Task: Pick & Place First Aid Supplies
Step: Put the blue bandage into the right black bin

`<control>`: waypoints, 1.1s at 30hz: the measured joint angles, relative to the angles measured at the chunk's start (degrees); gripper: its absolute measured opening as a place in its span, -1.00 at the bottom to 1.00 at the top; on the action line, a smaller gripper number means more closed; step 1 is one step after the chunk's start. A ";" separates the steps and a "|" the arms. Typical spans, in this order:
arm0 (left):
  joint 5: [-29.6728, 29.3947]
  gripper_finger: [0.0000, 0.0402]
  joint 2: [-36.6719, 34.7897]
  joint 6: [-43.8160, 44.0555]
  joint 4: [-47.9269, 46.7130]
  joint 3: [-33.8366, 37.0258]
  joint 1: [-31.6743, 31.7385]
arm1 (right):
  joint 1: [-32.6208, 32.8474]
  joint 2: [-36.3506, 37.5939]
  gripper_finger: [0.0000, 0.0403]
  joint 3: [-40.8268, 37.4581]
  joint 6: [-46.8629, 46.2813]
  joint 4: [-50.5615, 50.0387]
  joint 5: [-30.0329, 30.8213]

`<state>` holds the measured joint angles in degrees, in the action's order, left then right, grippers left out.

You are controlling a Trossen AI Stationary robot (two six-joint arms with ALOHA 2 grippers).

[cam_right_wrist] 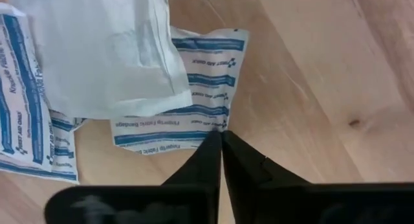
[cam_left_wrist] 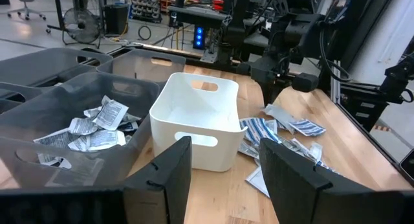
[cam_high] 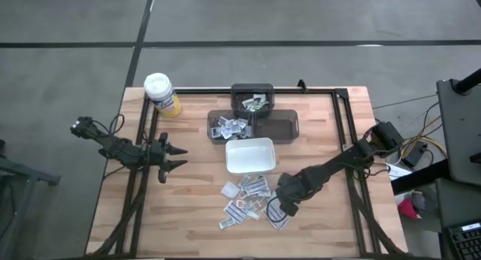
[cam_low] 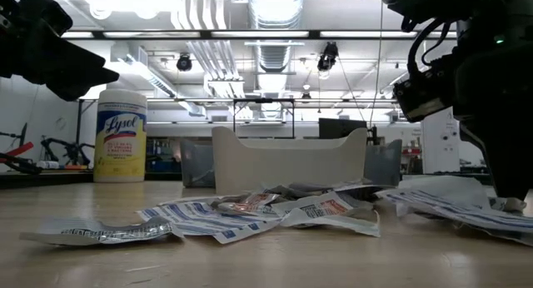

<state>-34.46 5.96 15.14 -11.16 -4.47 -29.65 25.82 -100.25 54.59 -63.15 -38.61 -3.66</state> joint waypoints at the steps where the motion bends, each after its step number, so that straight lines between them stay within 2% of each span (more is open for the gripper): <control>1: 0.00 -0.12 0.00 0.00 0.01 0.00 0.00 | 0.00 -0.02 -0.95 0.00 -0.23 0.00 0.00; 12: 0.00 -0.12 0.00 0.04 0.02 0.00 0.00 | 0.08 0.68 -0.96 0.50 -0.97 -4.68 -1.37; 29: -0.13 -0.12 0.44 -0.07 0.00 0.00 0.00 | 0.09 11.77 -0.96 0.24 -0.90 -15.90 -1.93; 33: -0.14 -0.12 0.44 -0.09 0.01 0.00 0.00 | 0.09 14.65 -0.96 0.24 1.54 -16.27 -2.19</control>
<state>-34.60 6.39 15.05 -11.15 -4.47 -29.65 25.91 -85.60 54.83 -61.61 -54.88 -5.85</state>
